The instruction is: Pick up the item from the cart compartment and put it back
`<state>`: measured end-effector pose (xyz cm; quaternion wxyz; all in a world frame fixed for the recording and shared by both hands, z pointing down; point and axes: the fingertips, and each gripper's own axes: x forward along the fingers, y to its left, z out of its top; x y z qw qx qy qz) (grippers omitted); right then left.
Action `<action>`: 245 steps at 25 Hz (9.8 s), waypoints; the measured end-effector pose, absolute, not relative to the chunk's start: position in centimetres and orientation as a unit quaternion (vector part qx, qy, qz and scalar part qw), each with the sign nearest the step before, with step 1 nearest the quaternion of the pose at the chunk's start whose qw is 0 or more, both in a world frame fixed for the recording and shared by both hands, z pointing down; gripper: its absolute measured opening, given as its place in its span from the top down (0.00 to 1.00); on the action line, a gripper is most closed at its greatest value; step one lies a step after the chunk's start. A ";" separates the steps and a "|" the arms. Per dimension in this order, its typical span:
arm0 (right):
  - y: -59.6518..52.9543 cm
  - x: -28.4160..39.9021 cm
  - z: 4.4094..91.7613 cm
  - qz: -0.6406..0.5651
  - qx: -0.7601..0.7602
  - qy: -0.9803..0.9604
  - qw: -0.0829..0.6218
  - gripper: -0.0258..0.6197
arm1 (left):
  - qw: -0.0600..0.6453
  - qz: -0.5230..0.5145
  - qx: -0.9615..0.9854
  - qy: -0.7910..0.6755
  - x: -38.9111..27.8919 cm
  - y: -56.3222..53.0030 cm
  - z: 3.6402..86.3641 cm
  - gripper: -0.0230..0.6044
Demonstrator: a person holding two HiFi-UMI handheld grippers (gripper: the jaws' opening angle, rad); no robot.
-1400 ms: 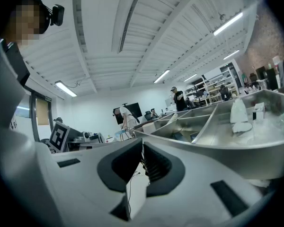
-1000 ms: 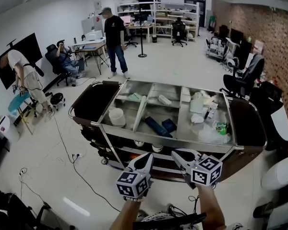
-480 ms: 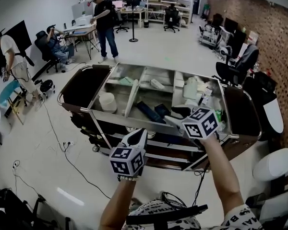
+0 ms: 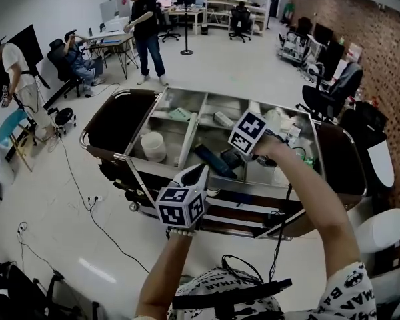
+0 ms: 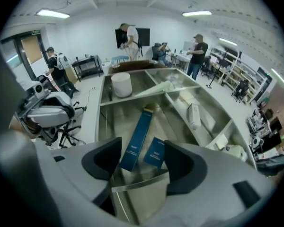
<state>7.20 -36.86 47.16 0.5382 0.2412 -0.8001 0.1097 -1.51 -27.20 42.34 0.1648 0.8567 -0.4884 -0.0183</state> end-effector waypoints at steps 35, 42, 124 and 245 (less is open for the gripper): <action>-42.7 8.1 57.6 0.232 0.240 -0.615 0.714 0.56 | 0.231 -0.041 0.839 -0.490 -5.7 -28.1 43.6 0.94; -43.2 9.0 57.6 0.224 0.249 -0.606 0.722 0.53 | 0.235 -0.044 0.838 -0.490 -5.7 -28.0 43.8 0.94; -19.1 10.3 42.1 0.169 0.357 -0.916 0.072 0.57 | 0.154 -0.024 0.846 -0.510 -0.5 -18.6 43.8 0.96; -18.9 9.2 45.6 0.145 0.393 -0.906 0.055 0.96 | 0.161 -0.030 0.844 -0.510 -1.5 -20.3 45.2 0.96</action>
